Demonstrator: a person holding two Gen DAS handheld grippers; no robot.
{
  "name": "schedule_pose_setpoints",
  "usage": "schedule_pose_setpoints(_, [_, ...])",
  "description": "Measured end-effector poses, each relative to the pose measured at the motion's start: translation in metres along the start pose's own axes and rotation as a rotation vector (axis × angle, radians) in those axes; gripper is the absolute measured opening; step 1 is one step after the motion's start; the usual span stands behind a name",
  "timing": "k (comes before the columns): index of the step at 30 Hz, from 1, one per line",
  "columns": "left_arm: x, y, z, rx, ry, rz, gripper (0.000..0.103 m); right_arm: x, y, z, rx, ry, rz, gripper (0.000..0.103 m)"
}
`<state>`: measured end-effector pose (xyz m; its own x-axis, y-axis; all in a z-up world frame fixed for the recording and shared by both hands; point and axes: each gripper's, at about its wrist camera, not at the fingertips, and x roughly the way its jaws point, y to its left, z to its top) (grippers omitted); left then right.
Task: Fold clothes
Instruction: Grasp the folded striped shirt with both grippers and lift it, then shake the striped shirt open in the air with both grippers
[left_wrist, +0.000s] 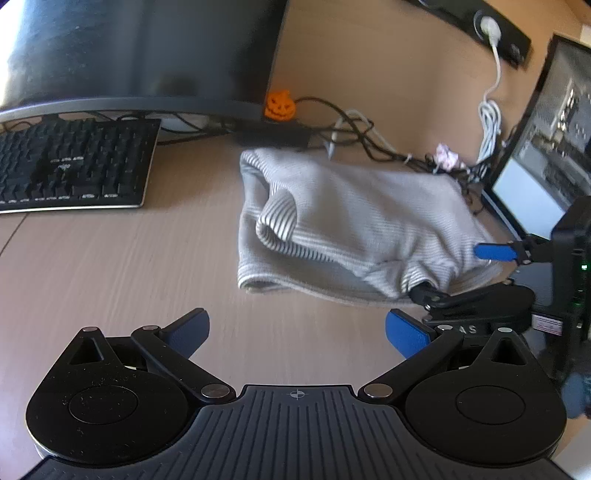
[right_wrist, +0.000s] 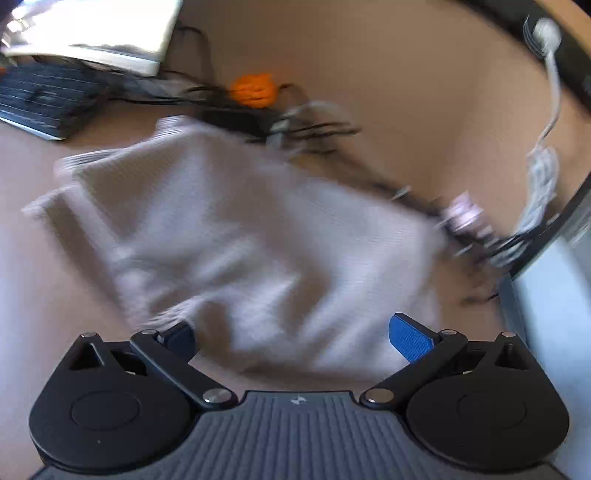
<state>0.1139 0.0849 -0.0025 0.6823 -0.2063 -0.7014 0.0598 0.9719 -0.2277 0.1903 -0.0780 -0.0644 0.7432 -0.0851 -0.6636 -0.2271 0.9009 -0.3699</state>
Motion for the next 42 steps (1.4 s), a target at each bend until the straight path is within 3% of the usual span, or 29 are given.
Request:
schedule_pose_setpoints(2, [-0.001,0.003,0.007,-0.043,-0.006,-0.025,0.103,0.011,-0.024,0.03,-0.023,-0.051,-0.062,0.103])
schedule_pose_setpoints(5, [0.006,0.0,0.028,-0.067,0.003,-0.121,0.103,0.005,-0.074,0.104,0.105,-0.297,-0.301,0.103])
schedule_pose_setpoints(7, [0.018,-0.009,0.044,-0.028,0.021,-0.196,0.103,-0.011,-0.115,0.127,0.31,-0.403,-0.288,0.103])
schedule_pose_setpoints(8, [0.026,-0.016,0.052,0.008,0.034,-0.235,0.103,-0.012,-0.129,0.13,0.349,-0.392,-0.227,0.103])
schedule_pose_setpoints(10, [0.05,-0.032,0.064,0.094,0.048,-0.294,0.103,0.001,-0.137,0.115,0.348,-0.285,-0.202,0.103])
schedule_pose_setpoints(13, [0.095,-0.046,0.078,0.162,0.111,-0.299,0.103,0.022,-0.137,0.076,0.314,-0.141,-0.211,0.103])
schedule_pose_setpoints(18, [0.139,-0.031,0.09,0.055,0.173,-0.266,0.103,0.041,-0.125,0.012,0.287,0.01,-0.189,0.103])
schedule_pose_setpoints(23, [0.147,-0.018,0.091,0.013,0.175,-0.308,0.103,0.05,-0.12,-0.016,0.249,0.105,-0.14,0.103])
schedule_pose_setpoints(27, [0.144,-0.015,0.082,0.061,0.165,-0.321,0.103,0.043,-0.115,-0.015,0.226,0.123,-0.145,0.103])
schedule_pose_setpoints(32, [0.12,-0.013,0.065,0.097,0.214,-0.324,0.103,0.023,-0.107,-0.028,0.214,0.149,-0.1,0.103])
schedule_pose_setpoints(39, [0.05,0.01,0.012,0.04,0.344,-0.395,0.103,-0.042,-0.068,-0.063,0.164,0.24,0.083,0.103])
schedule_pose_setpoints(42, [0.026,0.011,-0.011,0.094,0.373,-0.428,0.103,-0.059,-0.06,-0.063,0.096,0.232,0.113,0.103])
